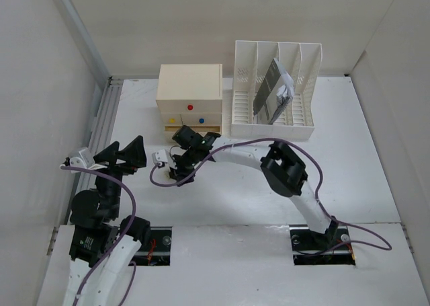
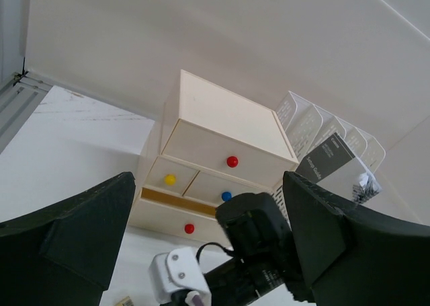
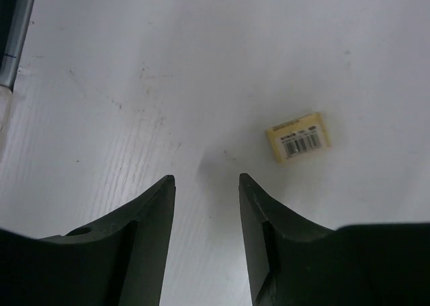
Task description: Organize the desk
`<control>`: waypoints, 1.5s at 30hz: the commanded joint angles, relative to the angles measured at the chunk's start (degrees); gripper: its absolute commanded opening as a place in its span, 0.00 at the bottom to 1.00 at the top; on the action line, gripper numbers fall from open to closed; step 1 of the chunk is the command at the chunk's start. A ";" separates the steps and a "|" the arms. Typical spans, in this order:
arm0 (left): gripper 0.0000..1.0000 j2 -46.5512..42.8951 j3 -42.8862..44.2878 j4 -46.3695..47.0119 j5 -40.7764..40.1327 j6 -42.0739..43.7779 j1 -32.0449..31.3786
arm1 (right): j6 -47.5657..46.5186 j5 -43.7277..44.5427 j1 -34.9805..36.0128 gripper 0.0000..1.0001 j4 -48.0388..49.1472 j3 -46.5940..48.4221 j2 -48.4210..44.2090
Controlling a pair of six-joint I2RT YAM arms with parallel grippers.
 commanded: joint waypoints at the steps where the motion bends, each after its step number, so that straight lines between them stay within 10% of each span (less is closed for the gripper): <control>1: 0.90 -0.53 -0.04 1.96 0.06 0.31 -0.29 | 0.62 -5.23 -0.54 0.49 -2.34 5.32 2.30; 40: 0.91 -1.15 -0.04 1.43 -0.03 0.31 -0.29 | 4.84 3.91 -0.54 0.62 1.79 18.07 14.70; 45: 0.91 -1.15 -0.04 1.43 -0.03 0.31 -0.29 | 4.31 2.77 -0.54 0.40 0.56 18.07 15.24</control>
